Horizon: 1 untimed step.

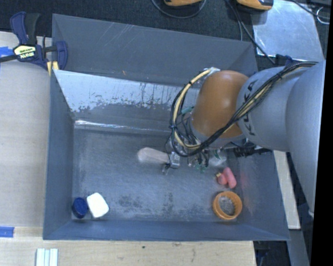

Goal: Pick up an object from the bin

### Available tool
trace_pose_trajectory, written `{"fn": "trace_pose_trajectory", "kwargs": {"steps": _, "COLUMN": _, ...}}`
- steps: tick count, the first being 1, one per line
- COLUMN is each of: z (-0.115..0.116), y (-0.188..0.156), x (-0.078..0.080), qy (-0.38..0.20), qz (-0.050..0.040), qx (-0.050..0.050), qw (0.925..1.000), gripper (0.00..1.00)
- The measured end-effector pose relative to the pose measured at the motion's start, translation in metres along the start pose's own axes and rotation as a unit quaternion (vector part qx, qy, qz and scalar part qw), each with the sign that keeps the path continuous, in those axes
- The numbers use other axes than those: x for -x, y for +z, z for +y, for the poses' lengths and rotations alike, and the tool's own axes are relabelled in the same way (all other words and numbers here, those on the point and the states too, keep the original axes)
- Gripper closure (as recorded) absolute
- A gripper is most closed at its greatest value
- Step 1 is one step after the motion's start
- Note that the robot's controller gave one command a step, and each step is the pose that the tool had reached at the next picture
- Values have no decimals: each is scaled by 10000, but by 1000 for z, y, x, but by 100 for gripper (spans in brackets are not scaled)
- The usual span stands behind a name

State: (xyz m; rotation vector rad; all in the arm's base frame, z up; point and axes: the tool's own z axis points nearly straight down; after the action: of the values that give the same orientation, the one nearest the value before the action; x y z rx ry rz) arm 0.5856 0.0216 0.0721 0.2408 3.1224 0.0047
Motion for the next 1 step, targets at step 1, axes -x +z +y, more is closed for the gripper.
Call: {"fn": "trace_pose_trajectory", "kwargs": {"steps": 1, "z": 0, "y": 0, "x": 0, "qy": 0, "qz": 0, "qx": 0, "qw": 10000, "gripper": 100}}
